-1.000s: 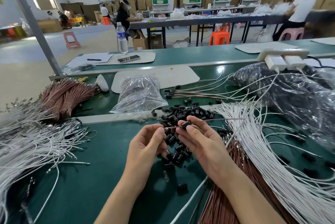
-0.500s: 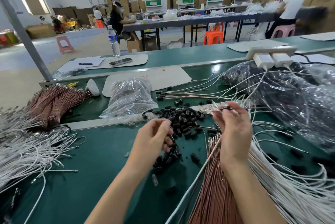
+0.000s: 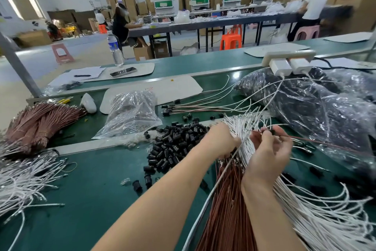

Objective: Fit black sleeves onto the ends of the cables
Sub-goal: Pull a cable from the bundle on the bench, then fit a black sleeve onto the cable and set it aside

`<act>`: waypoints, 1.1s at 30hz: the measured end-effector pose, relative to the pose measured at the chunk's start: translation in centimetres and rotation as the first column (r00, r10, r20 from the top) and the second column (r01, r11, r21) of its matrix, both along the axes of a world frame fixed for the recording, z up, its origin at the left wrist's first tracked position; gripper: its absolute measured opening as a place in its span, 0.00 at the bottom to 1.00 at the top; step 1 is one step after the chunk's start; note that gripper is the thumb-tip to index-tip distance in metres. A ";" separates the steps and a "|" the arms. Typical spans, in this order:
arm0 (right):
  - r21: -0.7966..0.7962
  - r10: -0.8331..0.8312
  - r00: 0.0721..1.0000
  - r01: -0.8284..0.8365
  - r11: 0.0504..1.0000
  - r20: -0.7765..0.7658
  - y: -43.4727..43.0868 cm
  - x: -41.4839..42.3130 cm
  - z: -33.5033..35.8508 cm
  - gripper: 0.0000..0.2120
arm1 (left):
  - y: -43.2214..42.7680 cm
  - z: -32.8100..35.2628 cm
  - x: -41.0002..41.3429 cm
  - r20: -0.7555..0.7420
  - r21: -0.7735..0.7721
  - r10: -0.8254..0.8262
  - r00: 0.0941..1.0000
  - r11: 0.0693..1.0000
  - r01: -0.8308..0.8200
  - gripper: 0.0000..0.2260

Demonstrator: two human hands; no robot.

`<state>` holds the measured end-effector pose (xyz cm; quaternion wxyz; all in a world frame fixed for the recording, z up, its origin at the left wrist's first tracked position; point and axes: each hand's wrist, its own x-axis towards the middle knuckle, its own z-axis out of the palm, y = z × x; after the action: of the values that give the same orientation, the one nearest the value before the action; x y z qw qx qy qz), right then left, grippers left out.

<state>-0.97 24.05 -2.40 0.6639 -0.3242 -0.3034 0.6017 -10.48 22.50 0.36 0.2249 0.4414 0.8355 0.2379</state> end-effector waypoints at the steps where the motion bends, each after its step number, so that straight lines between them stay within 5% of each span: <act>1: 0.000 0.005 1.000 -0.005 1.000 -0.002 0.0 0.0 0.0 0.09 | 0.2 -0.2 0.1 0.010 0.000 0.014 1.000 1.000 -0.014 0.14; 8: 0.001 0.018 0.999 -0.018 1.000 -0.034 0.1 0.0 0.0 0.09 | 0.1 -0.4 -0.1 0.256 0.098 0.106 0.961 0.986 -0.135 0.09; 13: 0.021 0.047 0.997 -0.046 0.999 -0.063 0.1 0.4 0.5 0.09 | -1.4 2.2 -1.0 0.333 0.353 0.191 0.923 0.883 -0.310 0.09; 19: 0.141 0.244 0.969 -0.239 0.961 -0.020 -1.3 0.1 1.2 0.10 | -7.9 7.2 -5.3 0.604 0.634 0.299 0.739 0.381 -0.673 0.08; 22: 0.208 0.320 0.945 -0.328 0.921 0.075 -2.3 -0.3 1.2 0.09 | -13.1 8.0 -8.1 0.686 0.640 0.344 0.642 0.135 -0.756 0.07; 24: 0.225 0.375 0.920 -0.391 0.892 0.112 -2.9 -0.6 1.1 0.09 | -16.5 7.5 -9.9 0.748 0.587 0.348 0.565 0.051 -0.808 0.09; 29: 0.190 0.545 0.811 -0.582 0.791 0.215 -4.3 -1.5 0.4 0.09 | -23.2 3.4 -12.0 0.839 0.413 0.402 0.367 -0.031 -0.910 0.09; 33: 0.140 0.596 0.753 -0.646 0.750 0.279 -4.7 -2.1 -0.2 0.09 | -25.4 0.1 -11.6 0.775 0.347 0.535 0.337 0.085 -0.934 0.05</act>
<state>-3.11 19.33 -2.56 0.4198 -0.1894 -0.5315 0.7110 -22.11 -2.94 0.50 0.0402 -0.0915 0.6615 0.7432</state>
